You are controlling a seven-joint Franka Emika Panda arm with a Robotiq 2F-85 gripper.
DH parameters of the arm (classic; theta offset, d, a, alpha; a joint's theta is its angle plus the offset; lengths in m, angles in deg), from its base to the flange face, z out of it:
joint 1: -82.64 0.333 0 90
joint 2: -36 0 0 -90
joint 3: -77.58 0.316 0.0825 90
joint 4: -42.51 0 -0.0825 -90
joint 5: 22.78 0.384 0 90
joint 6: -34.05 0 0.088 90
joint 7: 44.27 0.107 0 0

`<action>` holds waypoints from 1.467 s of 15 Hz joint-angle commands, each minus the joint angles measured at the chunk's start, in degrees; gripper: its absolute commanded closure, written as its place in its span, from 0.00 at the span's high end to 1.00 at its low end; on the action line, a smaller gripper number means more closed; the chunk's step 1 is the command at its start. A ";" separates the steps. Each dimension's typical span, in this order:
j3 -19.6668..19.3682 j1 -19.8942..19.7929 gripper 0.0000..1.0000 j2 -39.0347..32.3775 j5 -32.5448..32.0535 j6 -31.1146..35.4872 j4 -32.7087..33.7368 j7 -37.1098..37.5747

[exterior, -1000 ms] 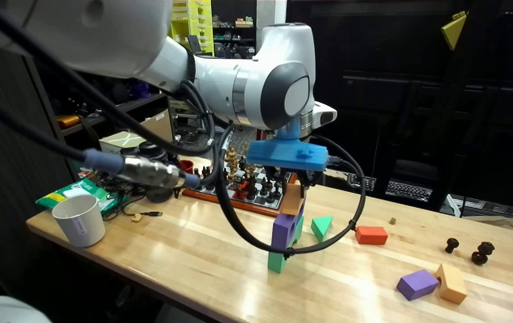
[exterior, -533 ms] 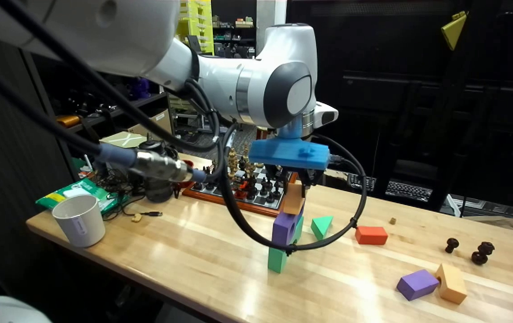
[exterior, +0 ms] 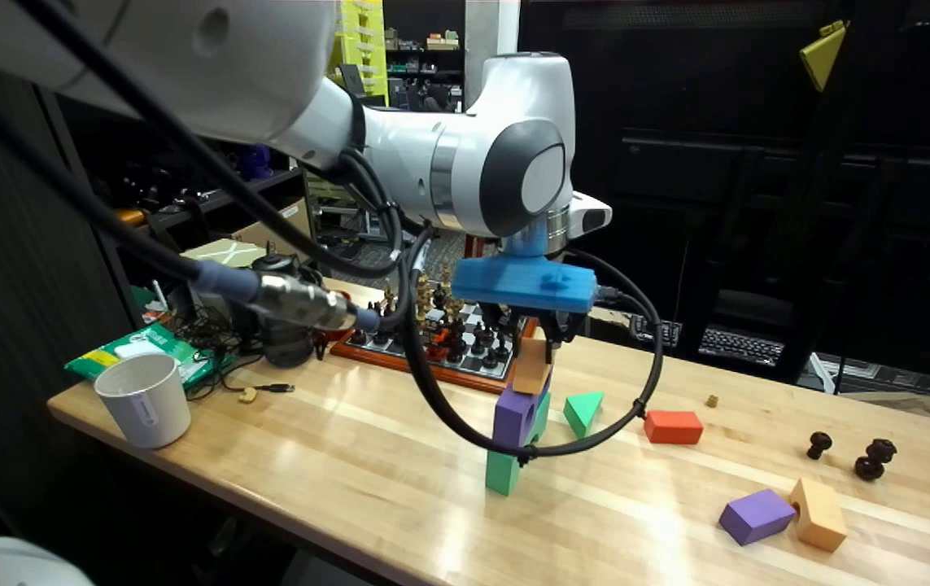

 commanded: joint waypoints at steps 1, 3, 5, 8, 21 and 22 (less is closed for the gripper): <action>-0.21 0.71 0.67 0.01 0.74 -1.44 0.71 0.07; -0.18 0.73 0.77 0.05 0.81 -1.51 0.64 0.18; -0.18 0.74 0.91 0.17 0.89 -1.53 0.56 0.20; -0.19 0.71 1.00 0.32 0.88 -1.52 0.42 0.23; -0.07 0.61 1.00 7.53 0.28 -0.67 -4.23 0.01; -0.17 0.69 1.00 8.48 0.39 -0.72 -5.04 -0.28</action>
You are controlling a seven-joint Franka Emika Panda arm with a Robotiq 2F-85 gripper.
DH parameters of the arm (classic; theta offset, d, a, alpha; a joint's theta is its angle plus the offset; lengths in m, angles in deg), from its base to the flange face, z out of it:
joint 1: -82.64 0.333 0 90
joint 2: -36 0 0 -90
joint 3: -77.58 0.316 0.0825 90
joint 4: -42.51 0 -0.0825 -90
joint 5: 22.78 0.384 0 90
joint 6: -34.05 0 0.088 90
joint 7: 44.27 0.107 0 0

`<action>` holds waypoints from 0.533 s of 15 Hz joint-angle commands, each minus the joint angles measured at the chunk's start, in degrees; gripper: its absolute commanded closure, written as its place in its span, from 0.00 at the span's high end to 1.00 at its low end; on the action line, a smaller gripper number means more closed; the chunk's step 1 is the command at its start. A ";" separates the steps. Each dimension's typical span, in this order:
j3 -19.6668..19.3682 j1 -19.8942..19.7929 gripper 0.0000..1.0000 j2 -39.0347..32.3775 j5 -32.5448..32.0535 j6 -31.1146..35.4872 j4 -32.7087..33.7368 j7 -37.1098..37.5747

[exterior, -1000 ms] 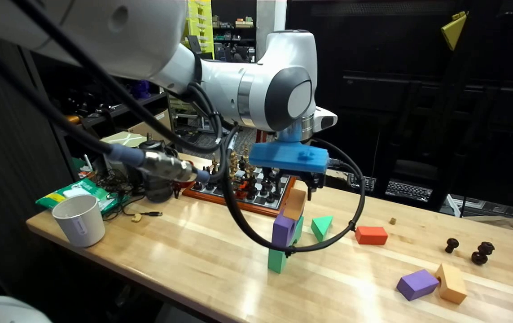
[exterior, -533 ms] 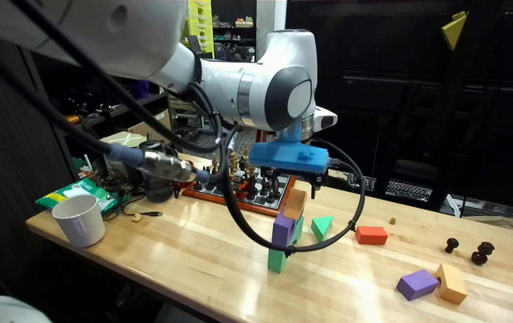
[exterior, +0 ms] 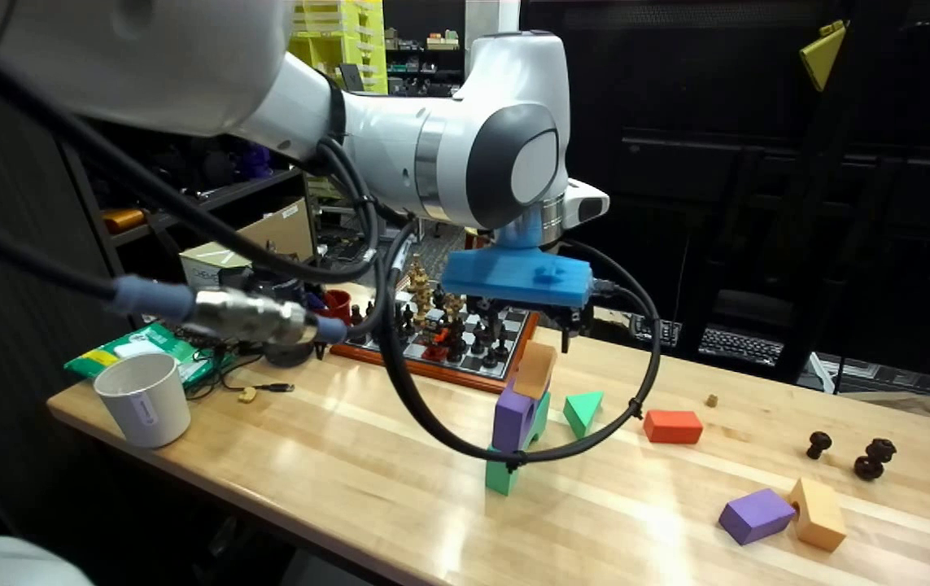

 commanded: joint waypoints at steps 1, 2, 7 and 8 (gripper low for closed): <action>-0.21 0.70 1.00 5.38 0.19 -0.26 -3.95 -0.45; -0.26 0.69 1.00 6.43 -0.04 0.09 -5.05 -0.73; -0.40 0.35 1.00 12.47 -1.01 3.43 -11.32 -1.30; -0.39 0.25 1.00 13.49 -1.13 4.23 -12.41 -1.14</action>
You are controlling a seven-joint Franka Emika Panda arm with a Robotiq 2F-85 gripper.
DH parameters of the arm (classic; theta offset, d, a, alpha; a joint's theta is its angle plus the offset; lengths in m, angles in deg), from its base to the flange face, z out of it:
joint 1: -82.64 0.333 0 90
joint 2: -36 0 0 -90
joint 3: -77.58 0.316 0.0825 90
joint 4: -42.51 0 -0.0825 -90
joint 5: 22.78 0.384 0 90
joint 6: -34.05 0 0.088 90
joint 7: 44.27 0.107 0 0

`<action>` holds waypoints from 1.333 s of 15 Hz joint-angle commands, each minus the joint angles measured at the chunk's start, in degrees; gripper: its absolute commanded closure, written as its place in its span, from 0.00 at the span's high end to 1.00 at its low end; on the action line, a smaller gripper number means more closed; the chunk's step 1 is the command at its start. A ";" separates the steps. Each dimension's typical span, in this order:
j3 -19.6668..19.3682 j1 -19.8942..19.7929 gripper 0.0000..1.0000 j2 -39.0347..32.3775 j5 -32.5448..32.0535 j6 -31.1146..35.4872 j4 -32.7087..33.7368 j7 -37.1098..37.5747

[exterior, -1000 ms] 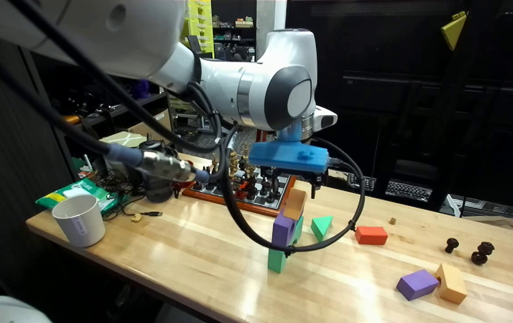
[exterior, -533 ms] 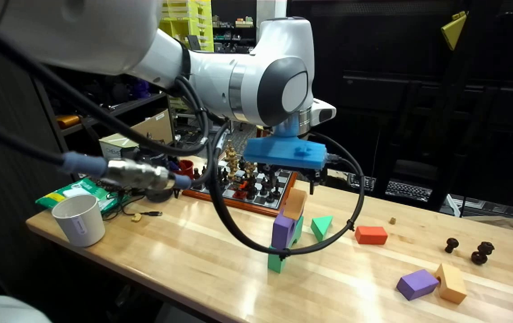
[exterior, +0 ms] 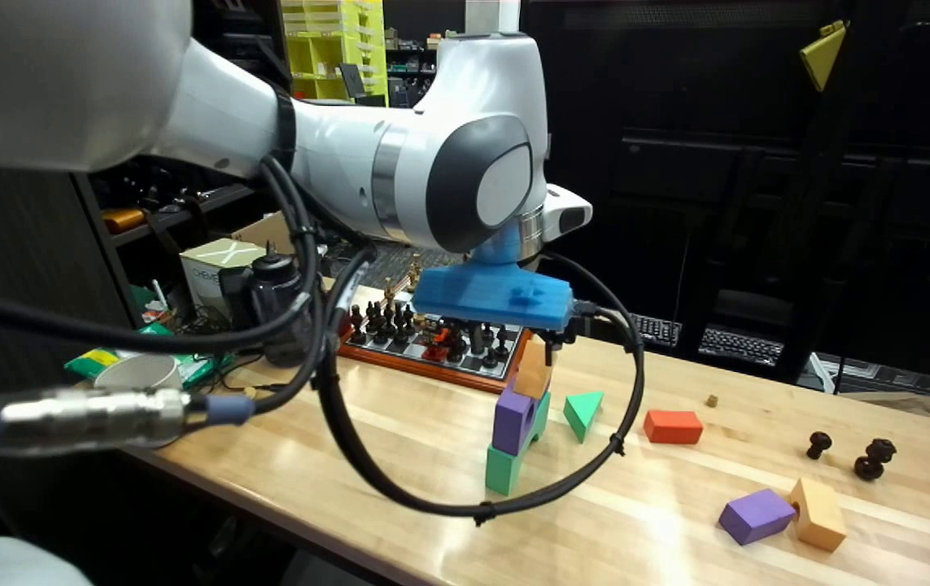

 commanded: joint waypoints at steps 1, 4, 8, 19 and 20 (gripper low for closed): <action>-0.40 0.14 1.00 6.77 -0.99 3.14 -5.92 -0.46; -0.47 0.05 1.00 9.85 -0.93 5.65 -9.16 -0.09; -0.17 -0.64 1.00 13.33 -1.57 13.06 -14.66 0.76; 0.66 -3.46 1.00 11.42 -1.00 30.97 -15.34 4.76; 0.78 -3.59 1.00 11.26 -0.97 31.69 -15.34 4.99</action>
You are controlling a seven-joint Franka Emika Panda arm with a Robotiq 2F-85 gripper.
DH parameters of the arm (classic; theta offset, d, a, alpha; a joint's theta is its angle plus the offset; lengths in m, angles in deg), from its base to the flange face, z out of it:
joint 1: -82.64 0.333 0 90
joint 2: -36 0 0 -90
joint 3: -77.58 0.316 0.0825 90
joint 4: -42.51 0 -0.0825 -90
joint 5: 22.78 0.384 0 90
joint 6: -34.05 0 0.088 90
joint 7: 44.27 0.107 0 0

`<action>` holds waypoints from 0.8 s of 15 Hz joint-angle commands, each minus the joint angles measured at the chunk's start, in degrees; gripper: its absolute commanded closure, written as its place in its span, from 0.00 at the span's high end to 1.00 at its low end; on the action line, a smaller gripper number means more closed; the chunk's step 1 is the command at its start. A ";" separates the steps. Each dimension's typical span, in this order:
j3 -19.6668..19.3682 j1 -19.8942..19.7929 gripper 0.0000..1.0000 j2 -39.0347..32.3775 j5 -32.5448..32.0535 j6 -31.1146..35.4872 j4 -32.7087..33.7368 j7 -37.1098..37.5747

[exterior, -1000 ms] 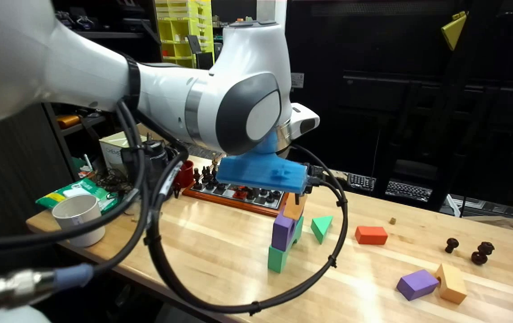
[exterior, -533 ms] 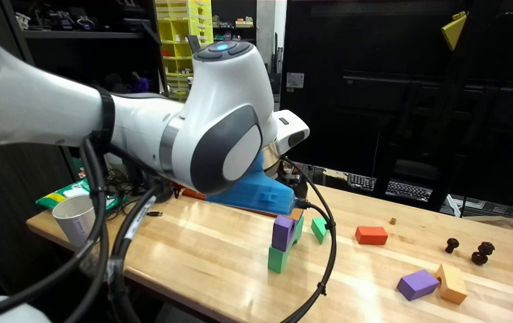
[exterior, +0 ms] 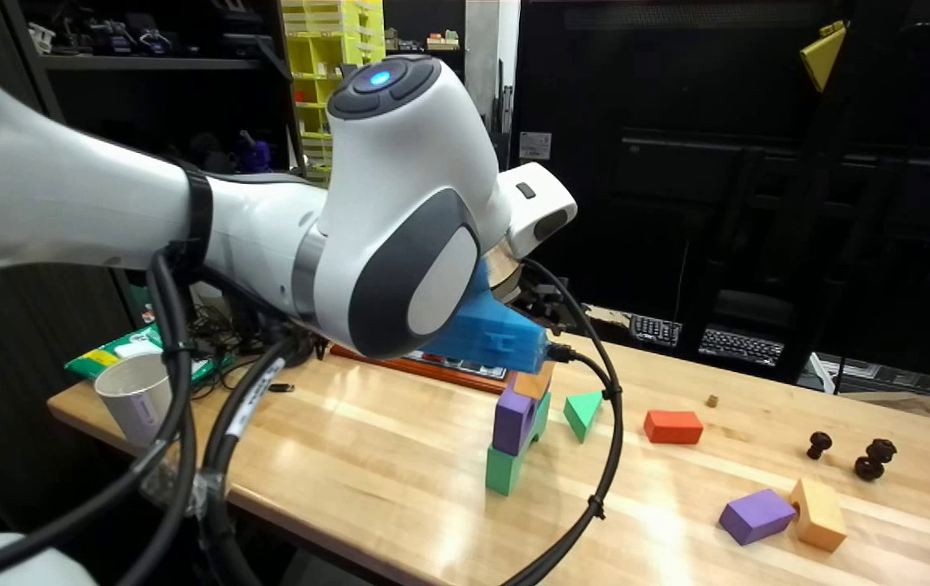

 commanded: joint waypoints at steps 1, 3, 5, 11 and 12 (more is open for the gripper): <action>0.67 -1.02 1.00 -0.79 -0.59 3.08 0.10 1.35; -0.01 -0.23 1.00 -1.07 -0.07 2.77 0.09 0.81; -0.94 0.85 1.00 -1.47 0.66 0.61 0.06 0.09; -0.72 0.42 1.00 -1.82 0.21 1.19 0.05 0.41; -0.72 0.42 1.00 -1.82 0.21 1.19 0.05 0.41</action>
